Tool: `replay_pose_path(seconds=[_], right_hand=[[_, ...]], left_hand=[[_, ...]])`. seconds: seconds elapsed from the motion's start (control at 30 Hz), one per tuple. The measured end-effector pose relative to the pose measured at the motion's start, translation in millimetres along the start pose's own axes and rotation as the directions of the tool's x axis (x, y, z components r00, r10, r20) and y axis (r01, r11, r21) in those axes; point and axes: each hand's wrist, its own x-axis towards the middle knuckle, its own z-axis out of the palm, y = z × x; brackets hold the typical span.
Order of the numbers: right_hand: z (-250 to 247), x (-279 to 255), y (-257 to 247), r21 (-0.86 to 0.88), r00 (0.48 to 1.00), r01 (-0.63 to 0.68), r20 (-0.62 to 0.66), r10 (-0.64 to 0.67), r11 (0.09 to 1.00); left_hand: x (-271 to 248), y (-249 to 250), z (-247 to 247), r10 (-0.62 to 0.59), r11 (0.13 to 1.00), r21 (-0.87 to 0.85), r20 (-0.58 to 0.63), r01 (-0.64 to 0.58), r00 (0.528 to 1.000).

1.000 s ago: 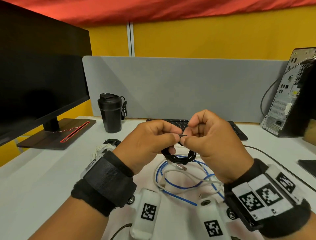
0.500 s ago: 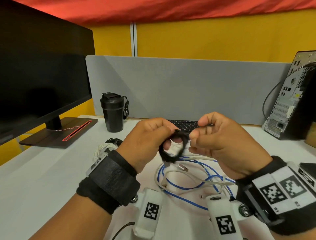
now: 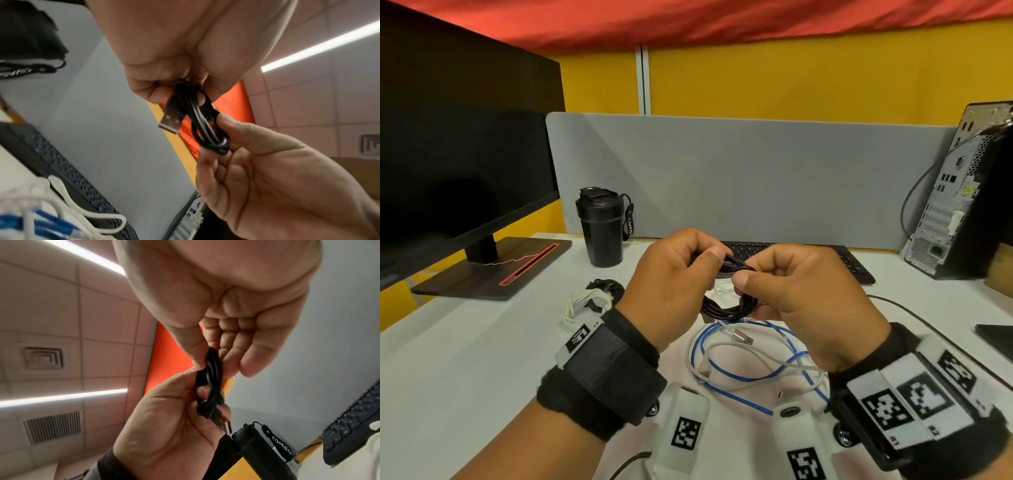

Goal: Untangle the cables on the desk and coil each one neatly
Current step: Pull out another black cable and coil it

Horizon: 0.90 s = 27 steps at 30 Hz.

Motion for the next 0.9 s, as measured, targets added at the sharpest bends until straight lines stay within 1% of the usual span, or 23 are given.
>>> replay_pose_path(seconds=[0.1,0.17,0.27,0.33,0.37,0.43,0.5,0.53,0.6,0.63,0.7,0.77,0.83,0.9], right_hand=[[-0.6,1.4,2.2,-0.222,0.991,0.104,-0.065,-0.121,0.969],[-2.2,2.4,2.5,-0.344,0.976,0.155,-0.089,-0.197,0.926],[-3.5,3.9,3.4,-0.408,0.966,0.199,-0.073,-0.250,0.891],[-3.3,4.9,3.6,-0.402,0.964,0.211,-0.066,-0.258,0.891],[-3.2,5.1,3.3,-0.391,0.964,0.214,-0.062,-0.257,0.895],[-4.5,5.2,2.2,-0.313,0.972,0.200,-0.053,-0.228,0.928],[-6.2,4.9,0.0,-0.117,0.990,0.137,-0.020,-0.140,0.984],[-7.3,4.7,-1.3,0.002,0.997,0.078,0.018,-0.078,0.997],[-10.2,5.1,-2.5,0.224,0.991,-0.066,0.129,0.038,0.972],[-12.1,5.7,-3.0,0.294,0.980,-0.127,0.182,0.075,0.947],[-15.4,6.4,-3.2,0.370,0.962,-0.204,0.246,0.116,0.906],[-16.5,6.1,-3.0,0.387,0.958,-0.219,0.258,0.123,0.895],[-15.2,5.4,-2.7,0.400,0.957,-0.221,0.264,0.119,0.889],[-13.1,5.8,-2.5,0.443,0.945,-0.261,0.301,0.132,0.858]], left_hand=[[0.6,0.4,4.3,-0.096,0.989,-0.110,-0.003,0.096,0.995],[0.1,0.0,7.0,-0.158,0.958,-0.241,0.019,0.158,0.987],[-0.2,-0.6,8.9,-0.211,0.846,-0.486,0.075,0.220,0.975],[0.3,-1.2,8.1,-0.193,0.780,-0.588,0.099,0.214,0.976],[0.9,-1.6,6.7,-0.174,0.761,-0.616,0.110,0.204,0.979],[2.6,-2.4,3.0,-0.130,0.760,-0.622,0.138,0.188,0.982],[5.0,-3.3,-0.5,-0.088,0.798,-0.579,0.163,0.168,0.983],[5.6,-3.5,-1.6,-0.069,0.821,-0.550,0.172,0.154,0.983],[5.8,-3.9,-3.3,-0.042,0.855,-0.501,0.191,0.135,0.981],[5.7,-3.6,-4.4,-0.029,0.873,-0.471,0.204,0.124,0.979],[5.0,-2.8,-7.5,-0.007,0.912,-0.397,0.246,0.107,0.969],[5.0,-1.7,-10.6,0.000,0.938,-0.332,0.277,0.096,0.961],[5.4,-1.0,-11.5,0.006,0.949,-0.304,0.265,0.078,0.964],[5.2,1.0,-9.3,0.002,0.934,-0.349,0.224,0.078,0.975]])
